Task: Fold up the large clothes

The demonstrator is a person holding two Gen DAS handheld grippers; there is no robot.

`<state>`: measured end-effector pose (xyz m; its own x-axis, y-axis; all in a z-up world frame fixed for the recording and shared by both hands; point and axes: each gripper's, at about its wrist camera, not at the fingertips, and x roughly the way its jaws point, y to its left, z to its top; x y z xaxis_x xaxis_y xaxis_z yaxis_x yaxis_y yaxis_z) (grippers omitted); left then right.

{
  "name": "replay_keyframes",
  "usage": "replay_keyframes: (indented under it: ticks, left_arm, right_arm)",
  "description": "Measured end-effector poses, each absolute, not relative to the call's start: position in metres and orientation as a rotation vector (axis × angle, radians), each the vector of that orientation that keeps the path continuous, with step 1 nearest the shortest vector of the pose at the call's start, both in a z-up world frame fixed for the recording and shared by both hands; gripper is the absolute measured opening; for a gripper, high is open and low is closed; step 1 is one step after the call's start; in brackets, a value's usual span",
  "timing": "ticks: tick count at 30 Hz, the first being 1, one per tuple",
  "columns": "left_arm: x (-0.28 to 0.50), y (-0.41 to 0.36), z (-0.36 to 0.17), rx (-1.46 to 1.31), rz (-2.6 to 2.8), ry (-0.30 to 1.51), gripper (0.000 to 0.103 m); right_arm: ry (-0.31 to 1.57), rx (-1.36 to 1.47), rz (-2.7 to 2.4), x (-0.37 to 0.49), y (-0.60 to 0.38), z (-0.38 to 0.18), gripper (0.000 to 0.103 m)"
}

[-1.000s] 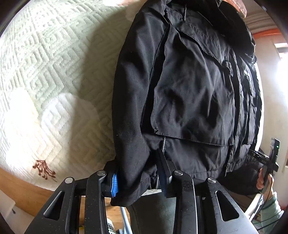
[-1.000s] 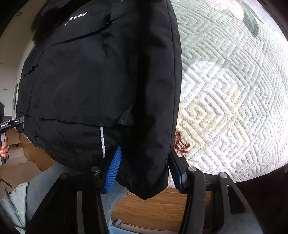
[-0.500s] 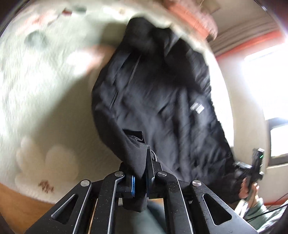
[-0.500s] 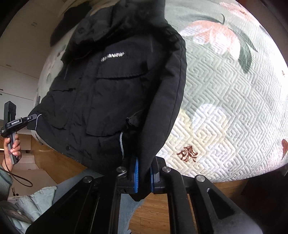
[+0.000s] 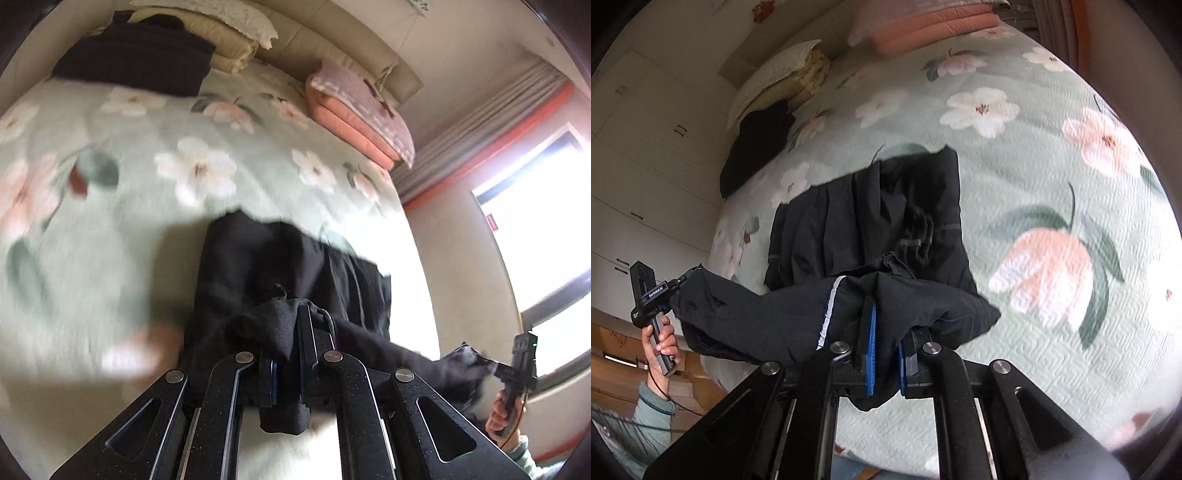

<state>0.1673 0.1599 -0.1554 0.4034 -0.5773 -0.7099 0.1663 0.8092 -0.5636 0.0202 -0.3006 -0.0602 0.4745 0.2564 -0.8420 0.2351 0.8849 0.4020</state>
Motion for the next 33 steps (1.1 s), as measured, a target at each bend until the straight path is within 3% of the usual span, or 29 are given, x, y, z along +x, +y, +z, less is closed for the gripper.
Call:
replay_keyframes:
  ticks: [6, 10, 12, 14, 16, 21, 29, 30, 32, 33]
  left_arm:
    - [0.261, 0.132, -0.193, -0.435, -0.45, 1.072, 0.013]
    - [0.296, 0.123, -0.244, -0.475, -0.43, 1.226, 0.021]
    - [0.306, 0.132, -0.255, -0.509, -0.486, 1.306, 0.022]
    - [0.312, 0.144, -0.252, -0.56, -0.558, 1.348, 0.022]
    - [0.328, 0.155, -0.249, -0.59, -0.613, 1.448, 0.023]
    - [0.341, 0.143, -0.224, -0.468, -0.707, 1.527, 0.023]
    - [0.349, 0.13, -0.197, -0.352, -0.819, 1.559, 0.026]
    - [0.347, 0.129, -0.195, -0.333, -0.841, 1.569, 0.029]
    - [0.347, 0.135, -0.193, -0.308, -0.847, 1.585, 0.051]
    - [0.349, 0.144, -0.189, -0.301, -0.842, 1.58, 0.07]
  right_arm:
    - [1.101, 0.491, -0.073, 0.117, -0.34, -0.094, 0.014]
    - [1.167, 0.577, -0.088, 0.161, -0.342, -0.154, 0.025]
    - [1.158, 0.651, -0.054, 0.15, -0.354, -0.156, 0.037]
    - [1.132, 0.659, -0.05, 0.146, -0.358, -0.144, 0.063]
    - [1.089, 0.604, -0.087, 0.144, -0.366, -0.12, 0.078]
    - [1.059, 0.396, -0.143, 0.156, -0.344, -0.085, 0.078]
    - [1.109, 0.259, -0.061, 0.186, -0.262, -0.114, 0.078]
    - [1.116, 0.242, -0.044, 0.19, -0.25, -0.118, 0.078]
    - [1.133, 0.217, -0.018, 0.199, -0.234, -0.127, 0.078]
    - [1.14, 0.201, -0.009, 0.205, -0.227, -0.132, 0.078]
